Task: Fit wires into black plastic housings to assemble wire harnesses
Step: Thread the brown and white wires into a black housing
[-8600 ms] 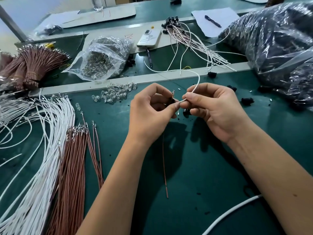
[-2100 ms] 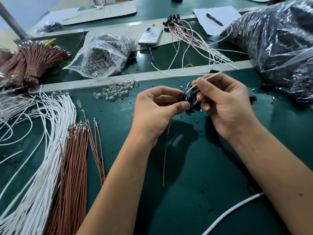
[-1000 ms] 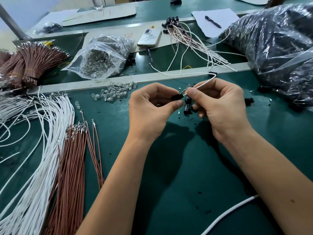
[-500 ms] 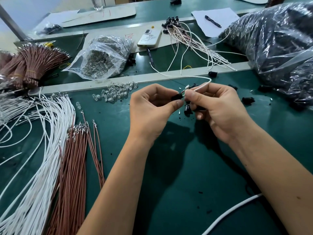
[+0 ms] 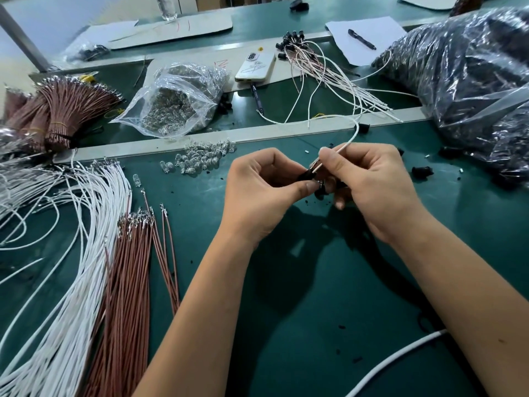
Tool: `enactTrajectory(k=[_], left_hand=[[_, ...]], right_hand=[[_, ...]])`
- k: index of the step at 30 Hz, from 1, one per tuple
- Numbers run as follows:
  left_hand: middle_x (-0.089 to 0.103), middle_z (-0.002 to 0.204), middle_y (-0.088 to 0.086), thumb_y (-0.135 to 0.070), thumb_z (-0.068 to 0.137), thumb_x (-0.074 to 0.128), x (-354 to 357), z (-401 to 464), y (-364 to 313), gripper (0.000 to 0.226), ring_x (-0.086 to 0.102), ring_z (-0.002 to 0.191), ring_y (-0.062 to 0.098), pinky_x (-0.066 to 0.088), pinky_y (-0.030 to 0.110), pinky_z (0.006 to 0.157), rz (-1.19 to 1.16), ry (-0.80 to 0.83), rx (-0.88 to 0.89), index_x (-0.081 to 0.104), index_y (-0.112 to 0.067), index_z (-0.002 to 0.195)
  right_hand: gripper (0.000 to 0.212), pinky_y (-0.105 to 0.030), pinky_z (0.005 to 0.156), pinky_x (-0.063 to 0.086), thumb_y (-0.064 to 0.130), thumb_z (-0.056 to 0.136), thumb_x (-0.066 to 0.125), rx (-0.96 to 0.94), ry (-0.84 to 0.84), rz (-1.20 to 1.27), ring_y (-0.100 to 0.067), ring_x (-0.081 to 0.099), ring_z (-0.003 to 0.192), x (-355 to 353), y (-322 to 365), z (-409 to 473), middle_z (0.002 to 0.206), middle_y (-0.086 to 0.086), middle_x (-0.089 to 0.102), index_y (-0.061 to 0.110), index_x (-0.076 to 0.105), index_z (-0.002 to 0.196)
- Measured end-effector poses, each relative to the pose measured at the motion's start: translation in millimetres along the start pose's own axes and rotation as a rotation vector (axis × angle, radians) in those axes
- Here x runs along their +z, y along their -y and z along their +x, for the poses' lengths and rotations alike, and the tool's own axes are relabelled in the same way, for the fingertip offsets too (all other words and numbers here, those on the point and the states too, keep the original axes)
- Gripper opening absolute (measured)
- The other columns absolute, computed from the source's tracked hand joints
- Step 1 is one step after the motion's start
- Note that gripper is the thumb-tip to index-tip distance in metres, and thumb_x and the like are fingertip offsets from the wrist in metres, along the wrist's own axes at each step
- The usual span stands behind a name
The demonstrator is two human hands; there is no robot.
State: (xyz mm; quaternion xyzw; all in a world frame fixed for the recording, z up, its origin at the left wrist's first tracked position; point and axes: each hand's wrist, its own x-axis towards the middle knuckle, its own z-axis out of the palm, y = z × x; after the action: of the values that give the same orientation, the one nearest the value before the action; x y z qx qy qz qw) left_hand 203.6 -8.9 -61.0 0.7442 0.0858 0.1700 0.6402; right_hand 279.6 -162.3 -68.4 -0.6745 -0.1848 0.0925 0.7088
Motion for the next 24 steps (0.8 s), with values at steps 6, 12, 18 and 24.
enactTrajectory(k=[6,12,18,24], left_hand=[[0.077,0.081,0.011,-0.006,0.069,0.088,-2,-1,-2,0.02,0.071,0.074,0.023,0.057,0.041,0.078,-0.064,0.06,-0.087,0.072,-0.009,0.08],[0.077,0.084,0.013,0.002,0.071,0.086,-2,0,-4,0.026,0.072,0.072,0.021,0.06,0.033,0.073,-0.147,-0.036,-0.18,0.069,-0.004,0.091],[0.072,0.077,0.005,-0.001,0.077,0.08,-4,2,-8,0.015,0.068,0.07,0.016,0.057,0.026,0.076,-0.477,-0.112,-0.312,0.073,-0.013,0.083],[0.071,0.075,0.004,-0.007,0.07,0.08,-2,3,-11,0.016,0.064,0.063,0.012,0.052,0.021,0.068,-0.556,-0.075,-0.361,0.073,-0.014,0.082]], right_hand=[[0.029,-0.025,0.04,0.039,0.035,0.095,0.074,-0.085,-0.044,-0.171,-0.016,0.048,0.043,-2,-2,0,0.054,0.001,0.061,0.012,0.079,0.078],[0.027,-0.024,0.045,0.046,0.034,0.102,0.065,-0.177,0.043,-0.386,-0.008,0.057,0.044,4,2,-6,0.058,0.002,0.065,0.016,0.081,0.088],[0.021,-0.028,0.048,0.045,0.034,0.093,0.077,-0.202,0.08,-0.494,-0.007,0.052,0.044,13,2,-13,0.055,0.003,0.064,0.019,0.079,0.079],[0.021,-0.042,0.051,0.041,0.02,0.095,0.076,-0.255,0.183,-0.428,-0.03,0.051,0.054,14,3,-14,0.063,-0.018,0.061,0.012,0.075,0.075]])
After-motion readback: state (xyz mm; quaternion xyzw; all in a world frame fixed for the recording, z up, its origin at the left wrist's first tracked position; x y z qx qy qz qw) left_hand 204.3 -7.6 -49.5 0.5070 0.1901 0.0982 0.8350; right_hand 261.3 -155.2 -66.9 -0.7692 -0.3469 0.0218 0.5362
